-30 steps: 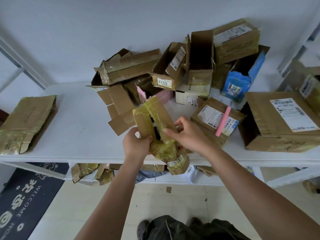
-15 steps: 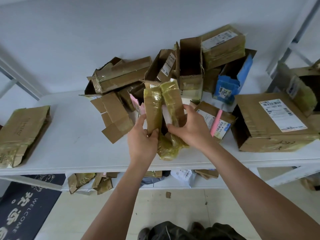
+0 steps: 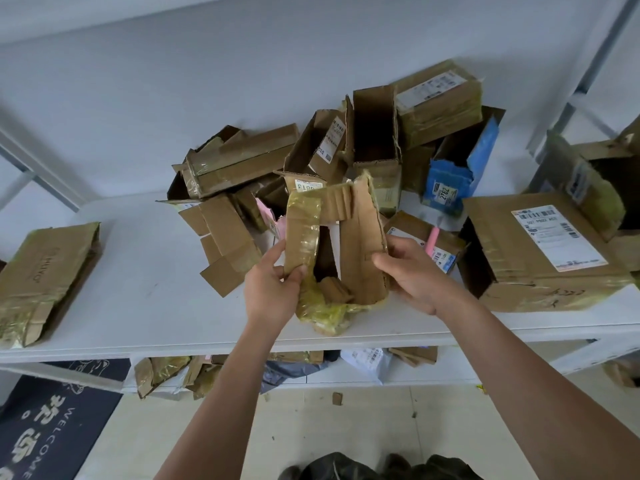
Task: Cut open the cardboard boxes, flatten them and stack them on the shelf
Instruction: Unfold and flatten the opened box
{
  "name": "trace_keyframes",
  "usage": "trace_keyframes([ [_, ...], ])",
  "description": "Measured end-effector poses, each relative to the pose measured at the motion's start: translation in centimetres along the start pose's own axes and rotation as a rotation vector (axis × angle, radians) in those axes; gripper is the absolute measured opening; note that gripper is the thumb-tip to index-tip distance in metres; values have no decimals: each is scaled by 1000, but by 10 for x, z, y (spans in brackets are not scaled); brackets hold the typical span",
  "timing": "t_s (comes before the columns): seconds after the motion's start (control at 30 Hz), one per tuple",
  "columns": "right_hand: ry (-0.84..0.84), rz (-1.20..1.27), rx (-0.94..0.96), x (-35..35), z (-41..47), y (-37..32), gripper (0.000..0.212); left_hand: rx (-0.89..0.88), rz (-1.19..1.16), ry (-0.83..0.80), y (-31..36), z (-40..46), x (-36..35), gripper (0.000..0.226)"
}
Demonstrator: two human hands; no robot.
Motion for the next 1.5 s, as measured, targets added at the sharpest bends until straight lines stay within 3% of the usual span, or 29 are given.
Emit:
trace_keyframes([
  [0.13,11,-22,-46,-2,-4,11,20,56,-1,-53,-16,-6,-1,54],
  [0.37,102,-62,73,3,-8,-16,40,42,-8,-40,-20,-18,2,55],
  [0.6,-82,120,55,-14,-13,-16,39,-5,13,-2,-10,-11,7,46],
  [1.0,75,18,40,-17,-13,1,38,-27,268,-144,8,-18,-8,99],
  [1.07,82,4,35,-17,-14,3,38,-28,274,-131,8,-19,-6,90],
  [1.2,148,4,62,-8,-15,5,25,-70,84,-148,13,-24,-2,26],
  [1.23,167,7,69,-6,-14,6,23,-57,4,-146,13,-25,2,19],
  [1.37,238,-4,79,-2,-13,7,35,59,-229,-95,2,-30,21,39],
  [1.43,373,-91,77,5,-14,8,58,99,-353,-78,-1,-33,28,38],
  [1.5,549,-238,188,7,-24,-3,86,92,-400,-98,0,-34,30,32],
])
Point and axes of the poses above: each hand's wrist, its own z-axis towards the middle knuckle, its own x-axis out of the back of the hand, y = z × x, the point moved 7 cm from there along z, towards the middle knuckle, and after that the axes turned 14 degrees about -x, right-handed, at the moved point
